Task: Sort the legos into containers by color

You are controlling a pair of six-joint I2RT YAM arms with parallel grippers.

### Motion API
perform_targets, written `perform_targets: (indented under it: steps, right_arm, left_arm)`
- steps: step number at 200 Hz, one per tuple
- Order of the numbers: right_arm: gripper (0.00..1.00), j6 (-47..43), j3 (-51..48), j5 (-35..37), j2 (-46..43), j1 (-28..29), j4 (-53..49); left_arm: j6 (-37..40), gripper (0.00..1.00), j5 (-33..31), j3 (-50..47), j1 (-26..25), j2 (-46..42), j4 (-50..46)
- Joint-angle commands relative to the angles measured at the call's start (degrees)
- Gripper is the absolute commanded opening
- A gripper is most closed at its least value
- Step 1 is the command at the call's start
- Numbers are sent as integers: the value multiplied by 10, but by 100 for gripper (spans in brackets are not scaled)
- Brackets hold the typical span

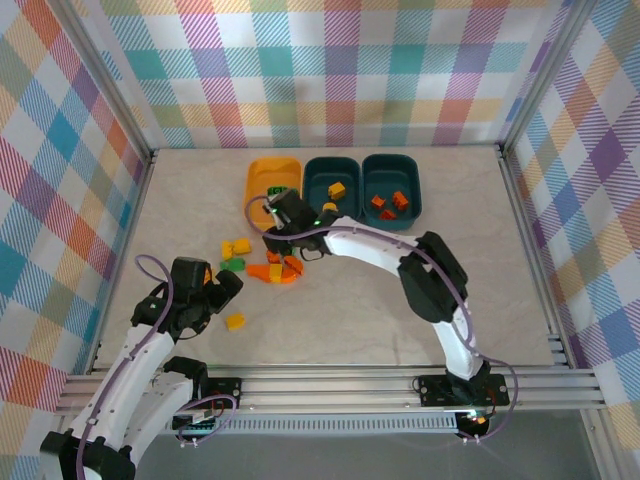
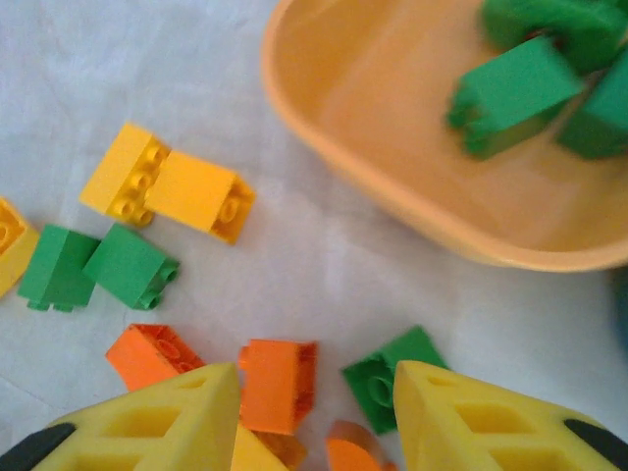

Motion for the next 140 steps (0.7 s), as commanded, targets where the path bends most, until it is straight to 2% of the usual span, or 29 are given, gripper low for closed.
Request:
perform_targets:
  steps: [1,47,81,115,140]
  right_arm:
    - [46,-23,40,-18,43,10,-38]
    - [44,-19,79,-16,96,14,-60]
    - [32,-17,80,-6,104,18,-54]
    - [22,9,64,10,73,18,-36]
    - [20,31,30,21,9,16,-8]
  left_arm:
    - [12,100,4,-8,3,-6,-7]
    - [14,100,-6,-15,4,-26,-18]
    - [14,100,-6,-18,4,-22,-11]
    - [14,100,-4,-16,4,-10,-1]
    - [15,100,-3,-11,4,-1,0]
